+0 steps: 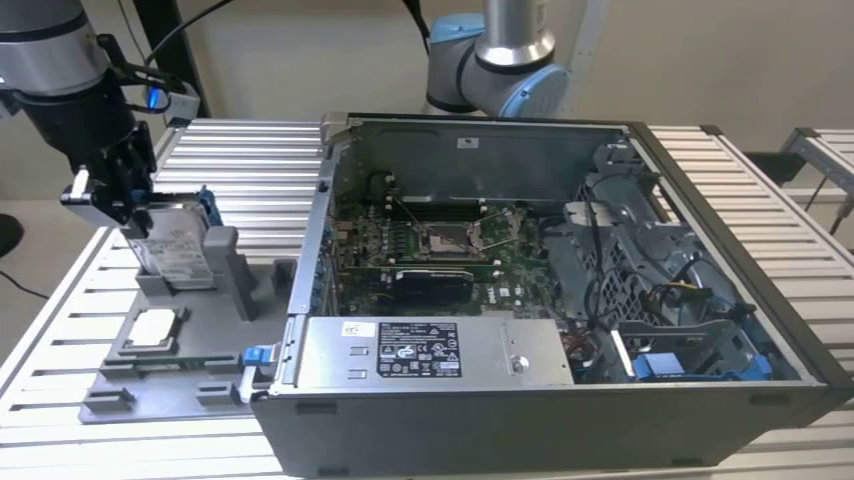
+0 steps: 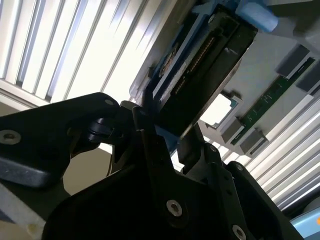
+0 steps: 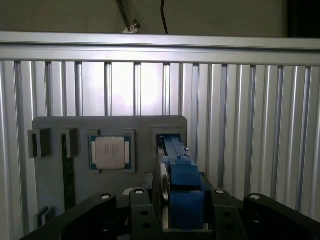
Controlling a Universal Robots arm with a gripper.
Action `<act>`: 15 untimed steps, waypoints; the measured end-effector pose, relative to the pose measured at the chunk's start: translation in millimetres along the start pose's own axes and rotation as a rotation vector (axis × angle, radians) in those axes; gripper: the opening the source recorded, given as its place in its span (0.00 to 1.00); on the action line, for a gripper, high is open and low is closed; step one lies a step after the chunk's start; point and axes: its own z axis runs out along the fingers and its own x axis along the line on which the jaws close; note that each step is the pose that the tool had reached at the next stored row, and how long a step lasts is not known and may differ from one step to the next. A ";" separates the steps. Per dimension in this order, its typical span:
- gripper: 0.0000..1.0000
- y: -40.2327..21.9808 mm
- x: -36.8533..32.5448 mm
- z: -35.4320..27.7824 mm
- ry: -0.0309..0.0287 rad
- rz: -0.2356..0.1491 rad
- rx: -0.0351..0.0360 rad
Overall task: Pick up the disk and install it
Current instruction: 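Pick up the disk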
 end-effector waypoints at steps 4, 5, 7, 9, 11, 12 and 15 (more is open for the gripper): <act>1.00 0.0 0.0 0.0 0.0000 0.000 -0.0001; 1.00 0.0 0.0 0.0 0.0001 0.000 -0.0001; 1.00 0.2 0.0 0.2 0.0001 0.000 -0.0002; 1.00 0.4 0.0 0.8 0.0001 0.000 -0.0003; 1.00 0.5 0.1 0.9 0.0002 0.000 -0.0003; 1.00 0.5 0.0 0.9 0.0001 0.000 -0.0002; 1.00 0.6 0.0 1.1 0.0000 0.000 0.0000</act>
